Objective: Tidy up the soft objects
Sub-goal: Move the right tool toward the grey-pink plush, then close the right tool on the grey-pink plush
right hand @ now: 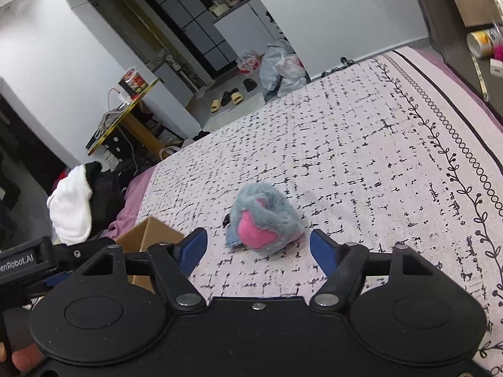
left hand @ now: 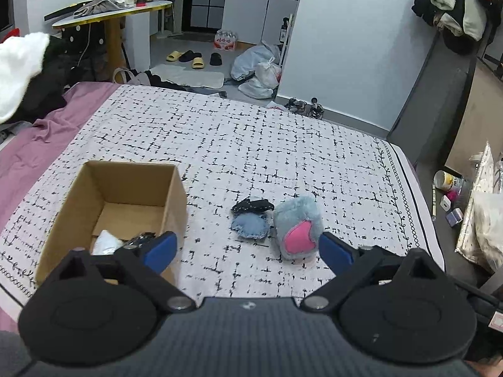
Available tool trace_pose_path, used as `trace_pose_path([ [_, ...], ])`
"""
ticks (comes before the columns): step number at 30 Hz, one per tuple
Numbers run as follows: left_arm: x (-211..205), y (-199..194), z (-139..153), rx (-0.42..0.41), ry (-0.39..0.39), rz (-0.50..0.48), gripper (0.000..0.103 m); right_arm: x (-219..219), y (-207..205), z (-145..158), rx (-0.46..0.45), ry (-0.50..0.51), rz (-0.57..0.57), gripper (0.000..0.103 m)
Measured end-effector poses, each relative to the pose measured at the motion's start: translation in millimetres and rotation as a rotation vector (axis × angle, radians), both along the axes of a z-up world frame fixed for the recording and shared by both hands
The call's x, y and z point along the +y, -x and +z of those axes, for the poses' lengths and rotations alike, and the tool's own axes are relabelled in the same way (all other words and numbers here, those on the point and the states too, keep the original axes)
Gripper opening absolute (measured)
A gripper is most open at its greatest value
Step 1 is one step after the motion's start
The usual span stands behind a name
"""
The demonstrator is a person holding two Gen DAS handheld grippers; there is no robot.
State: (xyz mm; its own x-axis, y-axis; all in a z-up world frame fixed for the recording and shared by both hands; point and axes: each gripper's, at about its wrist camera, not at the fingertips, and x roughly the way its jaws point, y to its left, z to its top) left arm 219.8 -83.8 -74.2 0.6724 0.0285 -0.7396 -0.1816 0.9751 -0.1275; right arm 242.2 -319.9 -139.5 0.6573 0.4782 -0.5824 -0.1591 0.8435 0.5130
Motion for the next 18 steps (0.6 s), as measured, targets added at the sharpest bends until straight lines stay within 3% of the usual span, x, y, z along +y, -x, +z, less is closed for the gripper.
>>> trace_pose_path([
  [6,-2.0,-24.2,-11.2,0.021,0.016,0.005,0.089,0.6,-29.2,-14.7,0.052,-0.01,-0.03,0.049],
  [13,3.6,-47.7,-27.6,0.057,0.039,0.012,0.08,10.7,-65.2,-36.8,0.102,-0.003,-0.068,0.048],
  [18,11.4,-62.4,-37.1,0.071,0.061,0.025,0.067,25.1,-80.1,-47.0,0.12,0.025,-0.057,0.048],
])
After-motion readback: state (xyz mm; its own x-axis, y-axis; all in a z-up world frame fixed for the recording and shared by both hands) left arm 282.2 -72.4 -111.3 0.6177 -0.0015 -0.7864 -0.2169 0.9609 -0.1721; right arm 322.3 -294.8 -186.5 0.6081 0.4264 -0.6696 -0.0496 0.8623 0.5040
